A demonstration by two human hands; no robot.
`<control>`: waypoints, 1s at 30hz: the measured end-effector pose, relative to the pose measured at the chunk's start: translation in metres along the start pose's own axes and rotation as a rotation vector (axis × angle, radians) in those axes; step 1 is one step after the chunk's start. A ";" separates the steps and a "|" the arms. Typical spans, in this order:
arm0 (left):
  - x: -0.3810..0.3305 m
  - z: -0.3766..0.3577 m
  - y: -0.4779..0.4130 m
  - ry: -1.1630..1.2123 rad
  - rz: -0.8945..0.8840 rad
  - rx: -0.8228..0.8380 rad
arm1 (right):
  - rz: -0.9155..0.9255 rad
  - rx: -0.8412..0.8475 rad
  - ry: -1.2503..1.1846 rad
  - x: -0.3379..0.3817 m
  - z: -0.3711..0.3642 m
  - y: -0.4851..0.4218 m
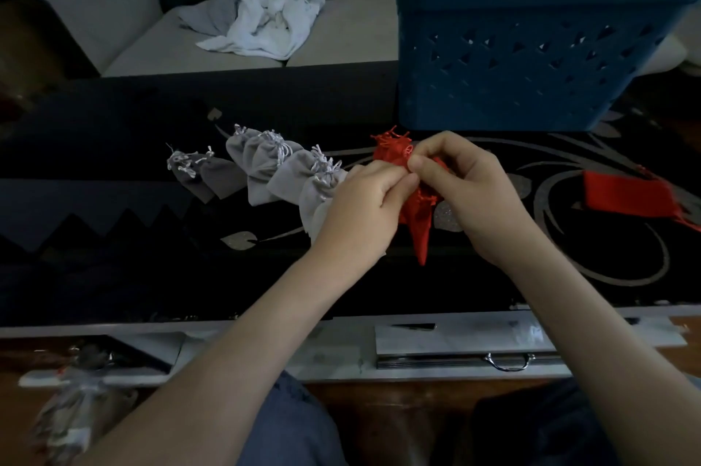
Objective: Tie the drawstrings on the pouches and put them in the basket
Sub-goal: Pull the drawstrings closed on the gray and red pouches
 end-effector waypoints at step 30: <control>0.019 0.012 -0.002 0.857 0.303 -0.024 | -0.022 0.161 0.370 -0.008 0.000 -0.006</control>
Point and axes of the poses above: each hand's wrist, its own y-axis away from the middle knuckle, its own z-axis out of the back of the hand, x = y × z, the point moved 7 cm from there along -y, towards the middle knuckle, and after that the axes turned 9 degrees about y, right-handed, at the moved point
